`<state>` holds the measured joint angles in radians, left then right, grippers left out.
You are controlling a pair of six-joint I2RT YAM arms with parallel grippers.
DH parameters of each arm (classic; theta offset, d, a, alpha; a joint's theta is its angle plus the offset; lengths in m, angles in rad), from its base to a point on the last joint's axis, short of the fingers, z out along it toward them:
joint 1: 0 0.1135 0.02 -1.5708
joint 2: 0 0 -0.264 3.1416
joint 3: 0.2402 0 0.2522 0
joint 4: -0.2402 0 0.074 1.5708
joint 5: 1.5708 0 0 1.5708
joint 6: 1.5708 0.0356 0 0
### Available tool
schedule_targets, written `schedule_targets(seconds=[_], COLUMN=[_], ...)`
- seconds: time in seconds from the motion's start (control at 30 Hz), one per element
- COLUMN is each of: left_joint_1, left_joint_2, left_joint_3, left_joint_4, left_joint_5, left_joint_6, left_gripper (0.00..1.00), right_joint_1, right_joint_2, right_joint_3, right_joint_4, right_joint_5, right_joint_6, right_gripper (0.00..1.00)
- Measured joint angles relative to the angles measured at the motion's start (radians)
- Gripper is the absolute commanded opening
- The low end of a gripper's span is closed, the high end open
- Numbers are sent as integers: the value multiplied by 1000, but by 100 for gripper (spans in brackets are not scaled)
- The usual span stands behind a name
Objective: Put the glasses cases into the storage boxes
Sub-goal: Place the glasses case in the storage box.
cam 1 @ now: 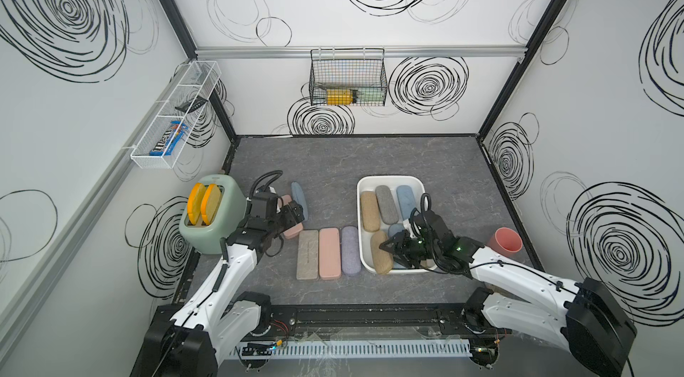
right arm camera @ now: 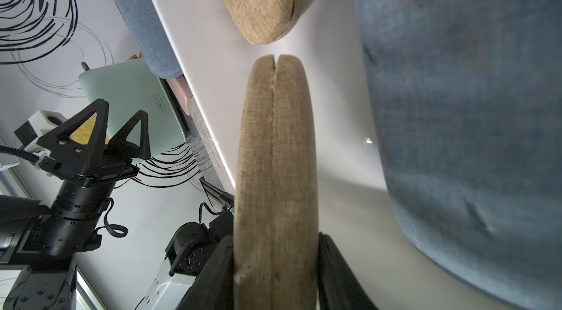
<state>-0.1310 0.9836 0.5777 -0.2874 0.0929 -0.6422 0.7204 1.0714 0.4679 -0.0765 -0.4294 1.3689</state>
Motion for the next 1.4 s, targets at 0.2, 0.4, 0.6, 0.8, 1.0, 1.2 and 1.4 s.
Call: schedule_targets(seconds=[0.2,0.4,0.6,0.8,1.0,1.2,1.4], left_joint_1=[0,-8,-27,-39,-45,-48,-57], left_joint_2=[2,4,4,4,4,4,3], left_joint_3=[0,0,0,0,0,0,0], left_joint_4=[-1,-2,-2,-2,-2,-2,-2], left_joint_5=[0,0,0,-5,-5,-5,-7], left_joint_6=[1,1,3,3,3,3,3], left_gripper=[88,87,87,87,87,87,88], right_joint_1=[-38,-55,-57,-58,-58,-54,23], right_joint_2=[77,158,204,209,199,182,237], right_joint_3=[3,24,52,76,115,160,318], right_joint_4=[42,76,88,50,-34,-120,-216], right_joint_5=[-18,-27,-28,-13,30,86,185], right_joint_6=[-11,-45,-88,-135,-185,-237,-314], right_gripper=[41,41,54,74,75,69,43])
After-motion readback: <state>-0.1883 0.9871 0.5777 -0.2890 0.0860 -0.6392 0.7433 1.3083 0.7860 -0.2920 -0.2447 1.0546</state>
